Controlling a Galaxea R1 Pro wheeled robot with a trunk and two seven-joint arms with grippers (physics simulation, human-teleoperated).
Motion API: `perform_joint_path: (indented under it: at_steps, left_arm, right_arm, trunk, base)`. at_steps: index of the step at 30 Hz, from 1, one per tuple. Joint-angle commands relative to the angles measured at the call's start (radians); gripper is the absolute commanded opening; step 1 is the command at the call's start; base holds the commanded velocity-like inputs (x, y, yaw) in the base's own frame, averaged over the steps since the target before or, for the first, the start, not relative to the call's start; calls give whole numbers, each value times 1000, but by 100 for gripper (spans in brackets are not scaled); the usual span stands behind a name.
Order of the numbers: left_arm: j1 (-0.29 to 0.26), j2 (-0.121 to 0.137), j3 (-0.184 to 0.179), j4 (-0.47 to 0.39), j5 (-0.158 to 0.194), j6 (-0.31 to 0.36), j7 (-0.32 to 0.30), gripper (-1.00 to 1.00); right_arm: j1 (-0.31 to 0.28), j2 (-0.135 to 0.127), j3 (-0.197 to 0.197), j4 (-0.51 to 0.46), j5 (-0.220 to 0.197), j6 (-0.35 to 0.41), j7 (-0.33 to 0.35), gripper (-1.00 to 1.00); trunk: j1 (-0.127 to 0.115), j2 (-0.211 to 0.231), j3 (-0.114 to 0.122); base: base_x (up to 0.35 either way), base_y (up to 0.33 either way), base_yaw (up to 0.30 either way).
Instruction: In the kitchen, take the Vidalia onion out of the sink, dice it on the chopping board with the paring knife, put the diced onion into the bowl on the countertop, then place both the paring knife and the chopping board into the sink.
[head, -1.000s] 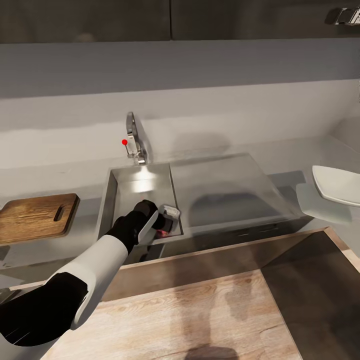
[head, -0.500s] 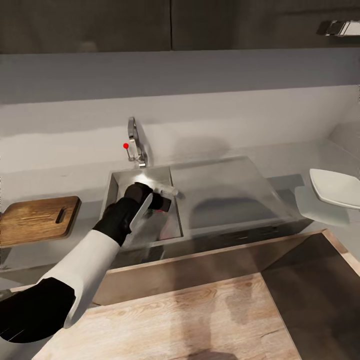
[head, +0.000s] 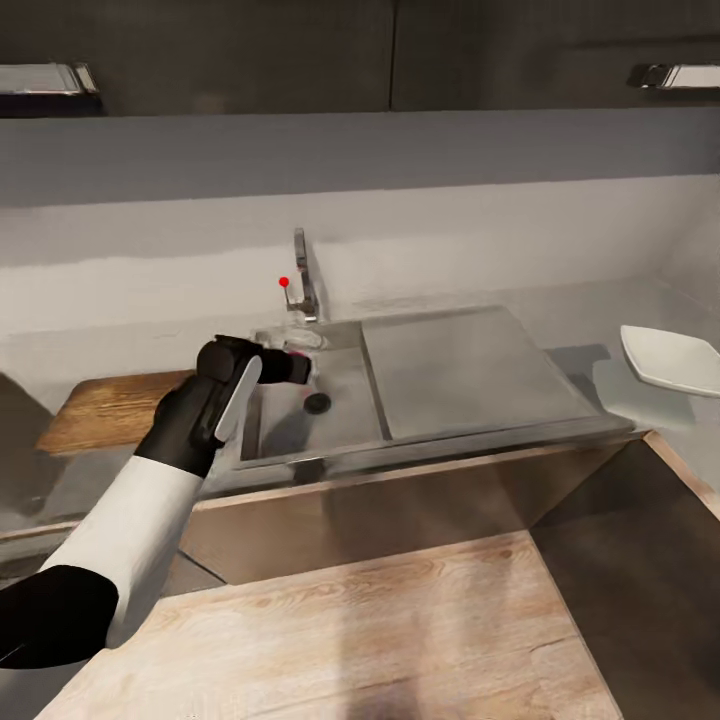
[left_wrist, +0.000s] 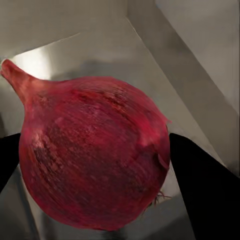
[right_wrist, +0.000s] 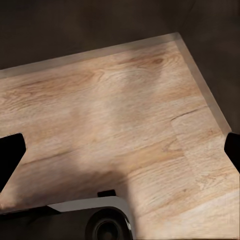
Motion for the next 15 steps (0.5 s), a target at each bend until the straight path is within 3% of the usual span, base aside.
perform_joint_path:
  at_steps: [1, 9, 15]
  left_arm:
    - [-1, 3, 0, -4, 6, 4, -2, -100]
    - [0, 16, 2, -33, 7, 4, -2, -100]
    - [-1, 18, 2, -40, 7, 4, -2, -100]
  right_arm:
    - [0, 0, -5, 0, 11, -2, -7, 100]
    - [0, 0, -5, 0, 11, -2, -7, 100]
    - [0, 0, -5, 0, 11, -2, -7, 100]
  trunk:
    - [0, -2, 0]
    - [0, -2, 9]
    - [0, -2, 14]
  base:
    - [-275, 180, 176]
    - [-243, 210, 222]
    - [11, 258, 248]
